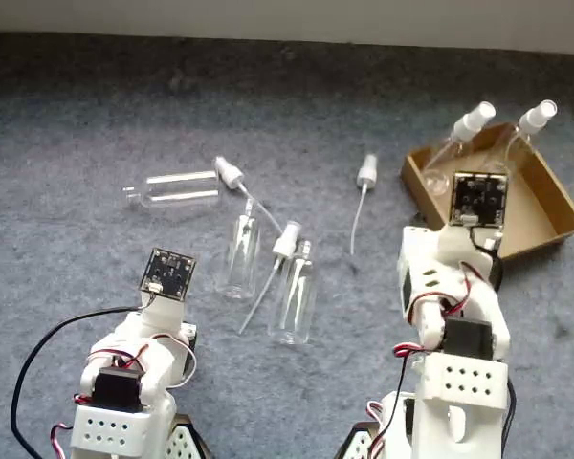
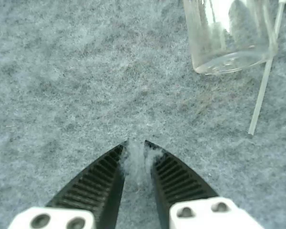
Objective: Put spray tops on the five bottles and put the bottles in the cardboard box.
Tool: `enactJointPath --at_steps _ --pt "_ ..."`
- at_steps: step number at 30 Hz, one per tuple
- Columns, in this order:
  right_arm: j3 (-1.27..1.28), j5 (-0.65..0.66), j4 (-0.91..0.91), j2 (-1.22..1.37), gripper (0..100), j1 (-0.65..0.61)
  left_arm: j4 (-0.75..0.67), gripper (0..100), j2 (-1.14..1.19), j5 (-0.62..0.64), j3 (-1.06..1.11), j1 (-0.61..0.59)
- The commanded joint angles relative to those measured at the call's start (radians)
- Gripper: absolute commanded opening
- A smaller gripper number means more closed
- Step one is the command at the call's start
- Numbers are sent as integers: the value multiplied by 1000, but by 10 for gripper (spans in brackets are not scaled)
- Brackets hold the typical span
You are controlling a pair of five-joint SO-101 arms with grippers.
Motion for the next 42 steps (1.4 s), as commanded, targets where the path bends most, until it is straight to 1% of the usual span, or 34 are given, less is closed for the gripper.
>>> enactJointPath --at_steps 1,5,8,12,17,21,24,30,34,37,39,42 --pt "-8 -8 120 -15 328 -107 3 5 -7 -9 22 15" --pt "-59 -9 171 4 328 -209 3 5 -7 -9 22 15" --pt "-90 -9 177 5 328 -254 3 5 -7 -9 22 15" --pt "-179 -20 271 51 328 -320 3 5 -7 -9 22 15" --pt "-334 -199 395 159 328 -409 3 5 -7 -9 22 13" --pt "-429 -256 469 257 328 -484 3 5 -7 -9 22 13" --pt "-470 -262 470 340 328 -506 3 5 -7 -9 22 13" --pt "-527 -267 470 538 328 -506 3 5 -7 -9 22 13" --pt "-599 -377 476 664 328 -509 3 5 -7 -9 22 13" --pt "-661 -400 478 728 328 -544 3 5 -7 -9 22 13" --pt "-684 -423 478 753 328 -582 3 5 -7 -9 22 13" --pt "-687 -516 478 773 330 -664 3 5 -7 -9 22 13"
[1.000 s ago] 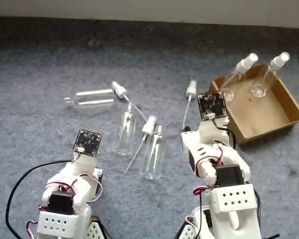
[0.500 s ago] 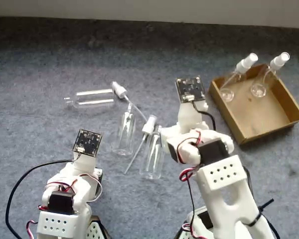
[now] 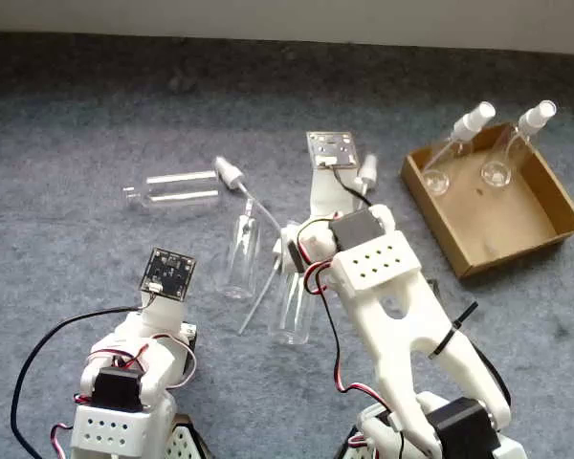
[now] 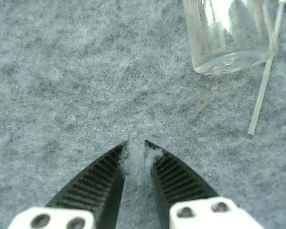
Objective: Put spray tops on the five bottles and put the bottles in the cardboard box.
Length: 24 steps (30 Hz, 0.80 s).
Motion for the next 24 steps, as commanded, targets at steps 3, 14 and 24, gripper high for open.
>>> enactJointPath --at_steps 3,14,24 --pt "-56 -114 13 12 330 -147 3 5 -7 -9 22 13" --pt "-28 -180 4 177 330 -119 3 5 -7 -9 22 13" --pt "-31 -181 2 341 329 -107 3 5 -7 -9 22 13"
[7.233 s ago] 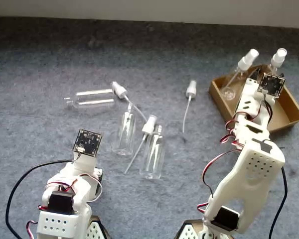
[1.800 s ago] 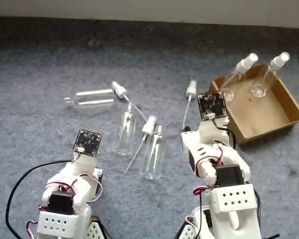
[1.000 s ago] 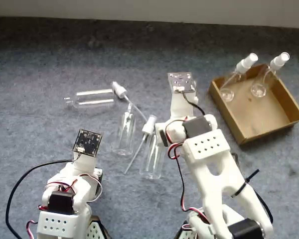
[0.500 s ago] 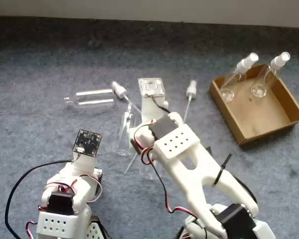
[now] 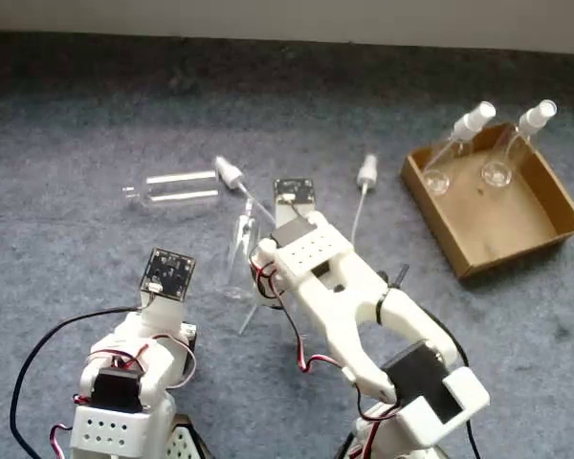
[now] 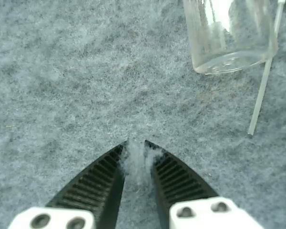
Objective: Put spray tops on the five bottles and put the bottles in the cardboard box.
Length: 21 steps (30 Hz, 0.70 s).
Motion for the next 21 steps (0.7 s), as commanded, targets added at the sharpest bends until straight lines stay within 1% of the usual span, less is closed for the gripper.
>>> enactJointPath --at_steps 1,5,8,14,18,21 --pt "-28 -9 12 -7 329 19 3 5 -7 -9 22 13" --pt "-27 0 12 -1 329 35 3 5 -7 -9 22 13" --pt "-25 9 13 -1 328 105 3 5 -7 -9 22 13" --pt "-19 218 18 -2 328 243 3 5 -7 -9 22 13" --pt "-16 313 19 1 328 289 3 5 -7 -9 22 13" --pt "-15 358 16 1 328 320 3 5 -7 -9 22 13"
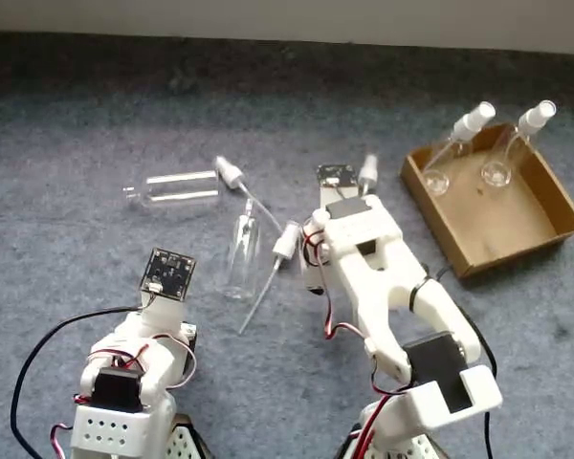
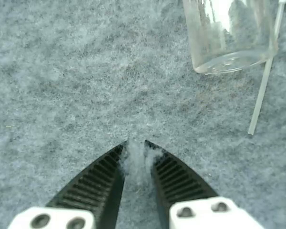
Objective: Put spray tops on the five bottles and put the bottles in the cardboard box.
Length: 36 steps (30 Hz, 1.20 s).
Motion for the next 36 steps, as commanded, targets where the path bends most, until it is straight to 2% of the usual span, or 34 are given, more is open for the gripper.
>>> enactJointPath --at_steps 1,8,13,19,24,28,36 --pt "-15 58 13 -5 328 58 3 5 -7 -9 22 13" --pt "-15 295 15 -5 328 197 3 5 -7 -9 22 13" --pt "-15 397 15 -15 328 225 3 5 -7 -9 22 13" --pt "-16 434 30 -12 328 199 3 5 -7 -9 22 13" --pt "-16 451 163 -13 328 105 3 5 -7 -9 22 13" --pt "-16 451 196 -13 328 56 3 5 -7 -9 22 13" --pt "-18 453 188 -8 328 51 3 5 -7 -9 22 13"
